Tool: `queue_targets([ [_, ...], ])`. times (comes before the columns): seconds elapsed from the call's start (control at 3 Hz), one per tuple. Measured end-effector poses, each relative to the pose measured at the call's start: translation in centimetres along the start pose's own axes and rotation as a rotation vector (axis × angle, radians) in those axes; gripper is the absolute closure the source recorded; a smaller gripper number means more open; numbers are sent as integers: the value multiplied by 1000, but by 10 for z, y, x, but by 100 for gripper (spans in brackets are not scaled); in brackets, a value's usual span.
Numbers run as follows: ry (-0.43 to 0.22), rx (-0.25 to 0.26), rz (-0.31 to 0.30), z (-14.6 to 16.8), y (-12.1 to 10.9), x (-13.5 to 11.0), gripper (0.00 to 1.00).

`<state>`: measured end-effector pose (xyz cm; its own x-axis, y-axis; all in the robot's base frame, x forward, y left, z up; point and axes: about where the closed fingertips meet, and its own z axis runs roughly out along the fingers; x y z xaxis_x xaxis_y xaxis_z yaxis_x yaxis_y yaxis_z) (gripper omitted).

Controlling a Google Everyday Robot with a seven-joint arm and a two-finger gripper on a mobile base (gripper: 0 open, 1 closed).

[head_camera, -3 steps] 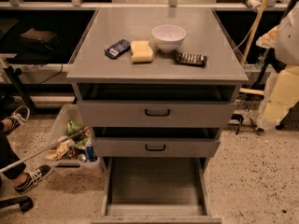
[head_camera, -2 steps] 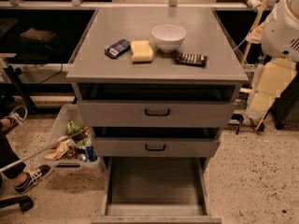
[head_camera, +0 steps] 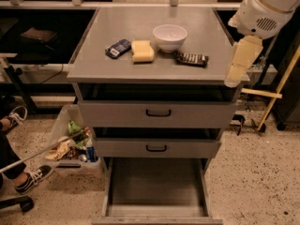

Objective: Place rxbar chocolate into bottom drawer

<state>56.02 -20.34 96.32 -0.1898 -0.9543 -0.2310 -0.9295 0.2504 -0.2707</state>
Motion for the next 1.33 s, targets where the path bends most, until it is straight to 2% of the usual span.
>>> queue_targets([
  [0.33, -24, 25, 37, 18, -46, -6, 0],
  [0.67, -24, 25, 37, 18, -46, -6, 0],
  [1.0, -98, -3, 23, 40, -64, -14, 0],
  [1.33, -219, -134, -15, 93, -81, -44, 0],
])
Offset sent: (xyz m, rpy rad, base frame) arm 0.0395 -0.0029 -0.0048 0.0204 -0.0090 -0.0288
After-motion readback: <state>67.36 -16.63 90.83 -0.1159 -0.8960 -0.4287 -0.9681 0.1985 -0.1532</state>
